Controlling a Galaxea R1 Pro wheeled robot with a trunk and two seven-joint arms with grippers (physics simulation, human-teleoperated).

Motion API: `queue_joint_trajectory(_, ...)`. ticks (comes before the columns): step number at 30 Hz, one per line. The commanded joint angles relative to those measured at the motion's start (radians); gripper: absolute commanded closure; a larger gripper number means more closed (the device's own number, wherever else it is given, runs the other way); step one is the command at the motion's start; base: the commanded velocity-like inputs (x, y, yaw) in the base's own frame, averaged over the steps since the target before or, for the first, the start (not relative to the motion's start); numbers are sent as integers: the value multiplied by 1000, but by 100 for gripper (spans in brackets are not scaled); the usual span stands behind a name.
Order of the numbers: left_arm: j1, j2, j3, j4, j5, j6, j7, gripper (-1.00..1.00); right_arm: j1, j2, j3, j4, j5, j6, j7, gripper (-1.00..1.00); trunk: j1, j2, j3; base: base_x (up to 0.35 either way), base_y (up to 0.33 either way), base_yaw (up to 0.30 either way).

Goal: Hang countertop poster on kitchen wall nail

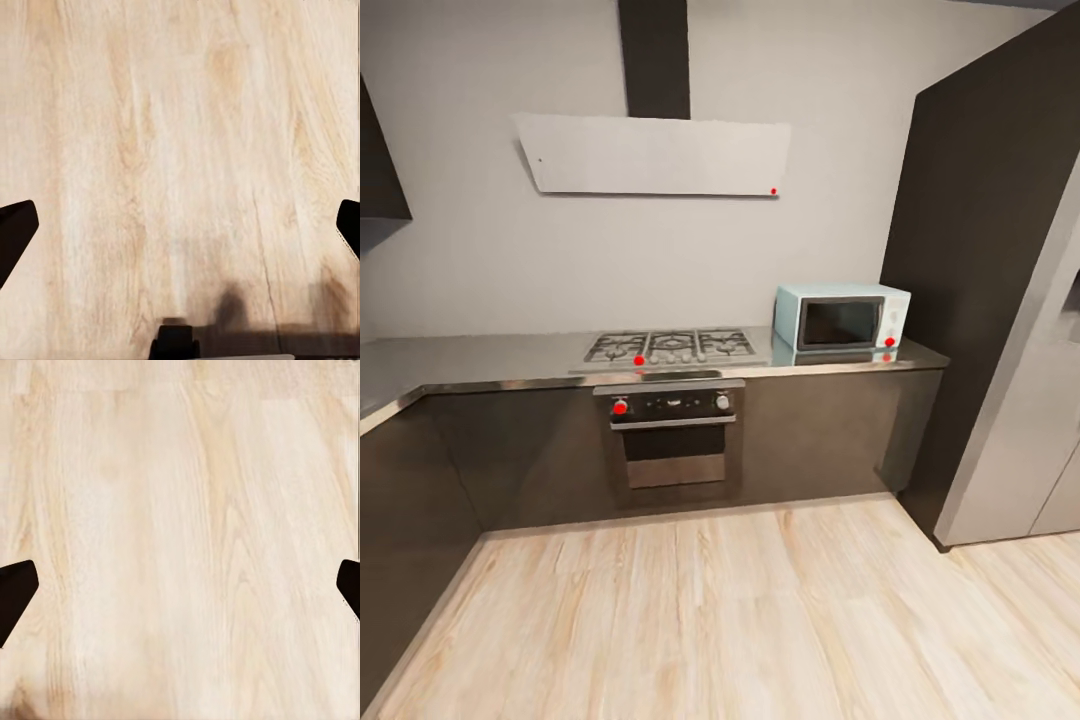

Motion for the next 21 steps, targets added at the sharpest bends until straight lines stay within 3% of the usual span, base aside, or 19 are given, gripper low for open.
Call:
queue_joint_trajectory(1,0,0,1,-2,-1,0,0,-100,-1,0,1,1,1,-3,0,-100,0,0,-1,74,-260,59)
queue_joint_trajectory(10,0,0,1,-2,-1,-1,0,-100,-1,1,1,1,6,-4,-1,-100,0,0,-1,66,-241,191)
queue_joint_trajectory(21,0,1,1,-2,-1,-2,0,-100,-1,1,2,1,7,-6,-2,-100,0,0,-1,6,-24,277)
